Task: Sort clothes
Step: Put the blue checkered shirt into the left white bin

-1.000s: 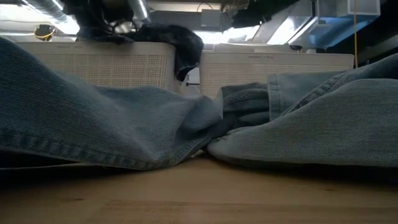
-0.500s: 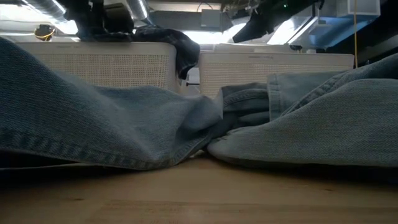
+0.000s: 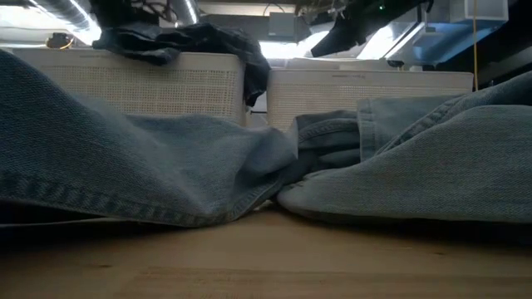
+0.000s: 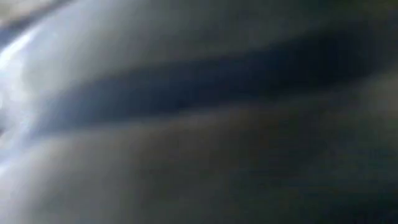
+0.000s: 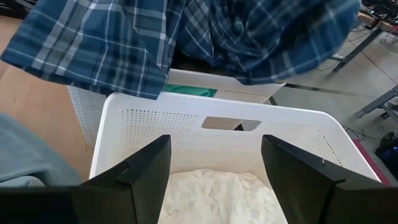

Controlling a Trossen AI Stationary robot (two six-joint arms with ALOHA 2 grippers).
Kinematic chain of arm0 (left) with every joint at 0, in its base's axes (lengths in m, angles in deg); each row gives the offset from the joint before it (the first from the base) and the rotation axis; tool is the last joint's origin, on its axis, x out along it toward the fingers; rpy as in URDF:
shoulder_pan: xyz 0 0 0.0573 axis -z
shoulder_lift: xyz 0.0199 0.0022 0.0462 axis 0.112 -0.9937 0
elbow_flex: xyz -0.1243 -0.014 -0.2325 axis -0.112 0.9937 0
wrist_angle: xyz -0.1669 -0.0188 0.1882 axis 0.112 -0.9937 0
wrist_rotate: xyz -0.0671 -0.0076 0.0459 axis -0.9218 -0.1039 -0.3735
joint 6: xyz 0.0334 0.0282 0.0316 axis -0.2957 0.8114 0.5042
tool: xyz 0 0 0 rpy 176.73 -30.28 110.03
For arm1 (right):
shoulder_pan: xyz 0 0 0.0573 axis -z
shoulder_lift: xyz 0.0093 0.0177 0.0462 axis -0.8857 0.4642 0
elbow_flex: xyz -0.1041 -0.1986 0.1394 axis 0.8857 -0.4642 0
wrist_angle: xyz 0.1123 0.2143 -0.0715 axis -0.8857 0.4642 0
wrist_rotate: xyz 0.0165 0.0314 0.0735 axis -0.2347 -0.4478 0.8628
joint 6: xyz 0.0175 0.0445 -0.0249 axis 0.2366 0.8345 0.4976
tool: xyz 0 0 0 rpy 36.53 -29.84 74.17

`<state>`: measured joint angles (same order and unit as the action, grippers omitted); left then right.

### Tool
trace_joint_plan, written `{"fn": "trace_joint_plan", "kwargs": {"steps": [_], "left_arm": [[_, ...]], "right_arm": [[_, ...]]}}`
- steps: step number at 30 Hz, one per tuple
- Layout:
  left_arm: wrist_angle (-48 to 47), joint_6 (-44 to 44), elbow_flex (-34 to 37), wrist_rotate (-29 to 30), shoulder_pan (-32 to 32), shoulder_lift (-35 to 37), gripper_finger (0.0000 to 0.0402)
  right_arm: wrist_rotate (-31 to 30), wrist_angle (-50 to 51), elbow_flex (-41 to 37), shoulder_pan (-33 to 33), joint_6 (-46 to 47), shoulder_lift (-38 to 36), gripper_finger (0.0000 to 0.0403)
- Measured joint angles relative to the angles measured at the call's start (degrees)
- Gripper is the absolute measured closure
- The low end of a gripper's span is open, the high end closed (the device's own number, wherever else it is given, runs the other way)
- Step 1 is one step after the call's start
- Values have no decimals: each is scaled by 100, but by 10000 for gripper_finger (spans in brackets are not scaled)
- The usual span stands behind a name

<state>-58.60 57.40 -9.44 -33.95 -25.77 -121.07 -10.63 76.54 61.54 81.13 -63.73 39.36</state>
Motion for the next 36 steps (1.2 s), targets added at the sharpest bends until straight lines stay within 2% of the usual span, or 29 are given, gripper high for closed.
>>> {"fn": "trace_joint_plan", "kwargs": {"steps": [6,15,17,22,24,28,32,36], "left_arm": [[-155,58,-738,114,-2,216,232],[-1391,-282,-1489,445,-15,221,238],[-1481,-114,-1659,215,-7,217,238],[-1729,237,-2280,-936,0,186,239],[-1409,477,-2436,-1192,0,208,241],[217,939,-2410,-1334,0,263,242],[1705,1298,-2109,-1498,14,119,243],[2798,1701,-1484,-1549,79,-288,243]], "right_arm": [[0,0,0,0,-8,0,150],[0,55,0,0,-25,0,150],[0,55,0,0,-41,0,150],[0,61,0,0,-42,0,150],[0,59,0,0,-43,0,150],[0,54,0,0,-43,0,150],[0,52,0,0,-25,3,150],[0,54,0,0,-21,19,150]]}}
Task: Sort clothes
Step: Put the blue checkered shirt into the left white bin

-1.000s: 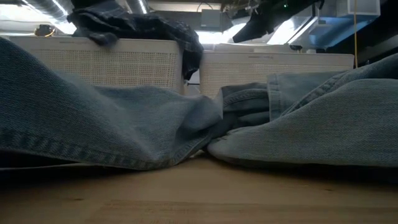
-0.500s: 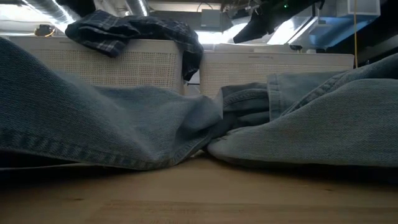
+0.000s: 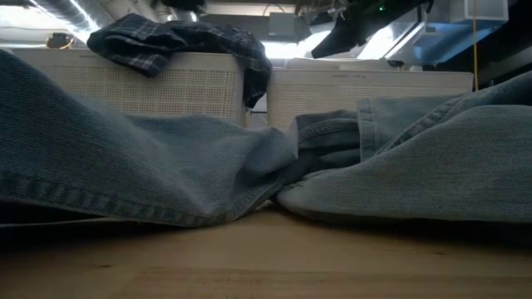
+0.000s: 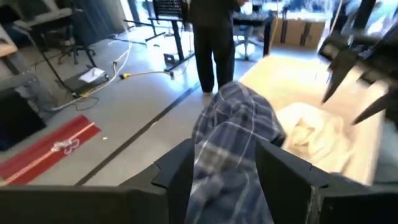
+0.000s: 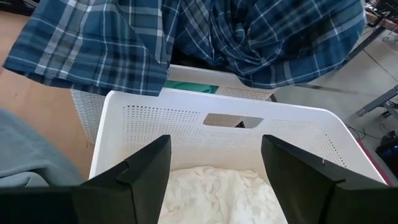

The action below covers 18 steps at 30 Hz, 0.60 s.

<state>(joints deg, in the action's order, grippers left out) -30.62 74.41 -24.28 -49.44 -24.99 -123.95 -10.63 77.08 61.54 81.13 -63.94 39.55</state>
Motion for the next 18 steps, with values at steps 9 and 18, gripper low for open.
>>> {"fn": "trace_joint_plan", "kwargs": {"steps": [9,18], "left_arm": [[655,-9,992,397,-21,-1264,243],[-319,-997,2112,1096,-160,-1460,243]], "right_arm": [[0,98,0,-2,10,109,150],[0,128,0,-2,13,250,150]]}}
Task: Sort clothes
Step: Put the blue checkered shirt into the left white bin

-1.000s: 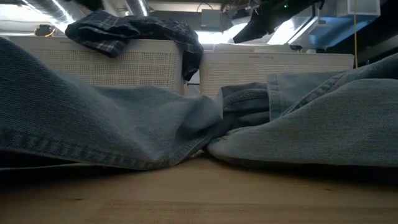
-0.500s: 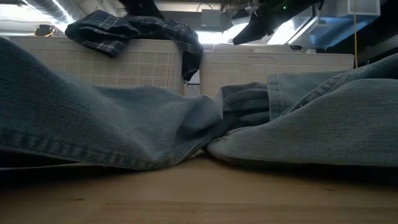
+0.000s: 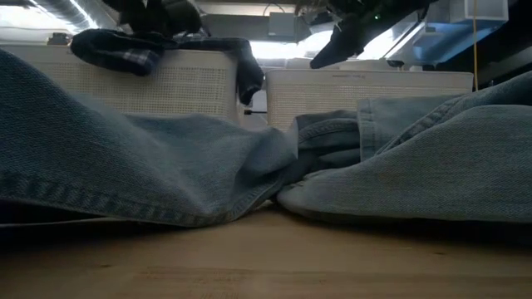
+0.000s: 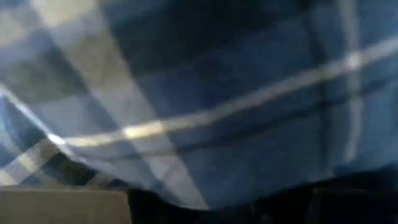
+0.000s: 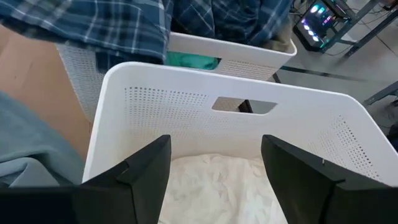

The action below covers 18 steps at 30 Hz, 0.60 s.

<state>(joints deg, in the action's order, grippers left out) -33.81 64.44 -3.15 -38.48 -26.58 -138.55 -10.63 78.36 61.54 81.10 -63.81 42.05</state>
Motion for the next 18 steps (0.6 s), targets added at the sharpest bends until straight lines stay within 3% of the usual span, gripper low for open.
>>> {"fn": "trace_joint_plan", "kwargs": {"steps": [8,18], "left_arm": [[1467,-328,963,-140,58,8,243],[1766,-445,1022,-496,-279,-155,243]], "right_arm": [[-2,-10,0,0,0,22,150],[0,-24,0,0,2,22,150]]}}
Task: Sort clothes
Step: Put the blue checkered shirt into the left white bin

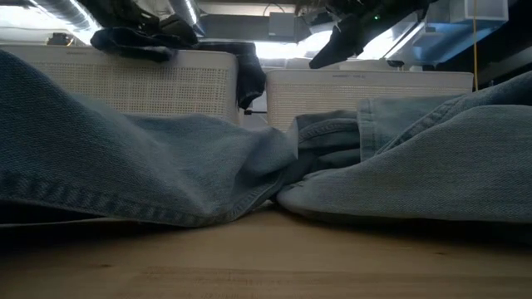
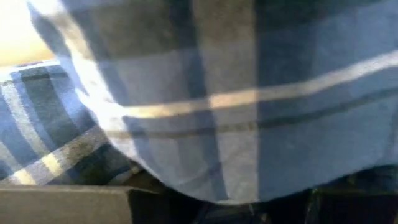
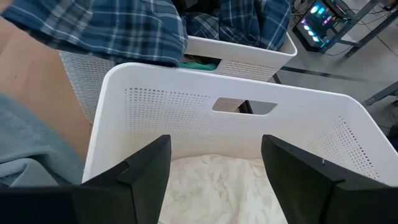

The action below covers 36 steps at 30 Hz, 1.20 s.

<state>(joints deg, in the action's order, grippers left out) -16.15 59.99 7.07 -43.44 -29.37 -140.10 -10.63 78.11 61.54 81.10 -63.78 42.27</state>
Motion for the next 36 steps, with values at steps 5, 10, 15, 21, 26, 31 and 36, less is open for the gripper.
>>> {"fn": "trace_joint_plan", "kwargs": {"steps": [5,10,15,21,26,31,36], "left_arm": [[242,119,202,-11,7,214,243],[-498,321,-207,-16,93,853,243],[-743,568,-562,46,97,1569,243],[-637,874,-925,414,108,2384,243],[-637,753,-1008,-771,318,3003,243],[-1175,213,-1008,-3206,703,3080,243],[-2174,29,-764,-3204,1227,2848,243]], "right_arm": [[-1,31,0,0,62,0,150],[-5,55,0,0,160,0,150],[-8,18,0,0,160,0,150],[-21,-15,0,0,157,0,150],[-24,-19,0,0,157,0,150],[-24,-56,0,0,157,0,150],[-21,-98,0,0,155,0,150]]}}
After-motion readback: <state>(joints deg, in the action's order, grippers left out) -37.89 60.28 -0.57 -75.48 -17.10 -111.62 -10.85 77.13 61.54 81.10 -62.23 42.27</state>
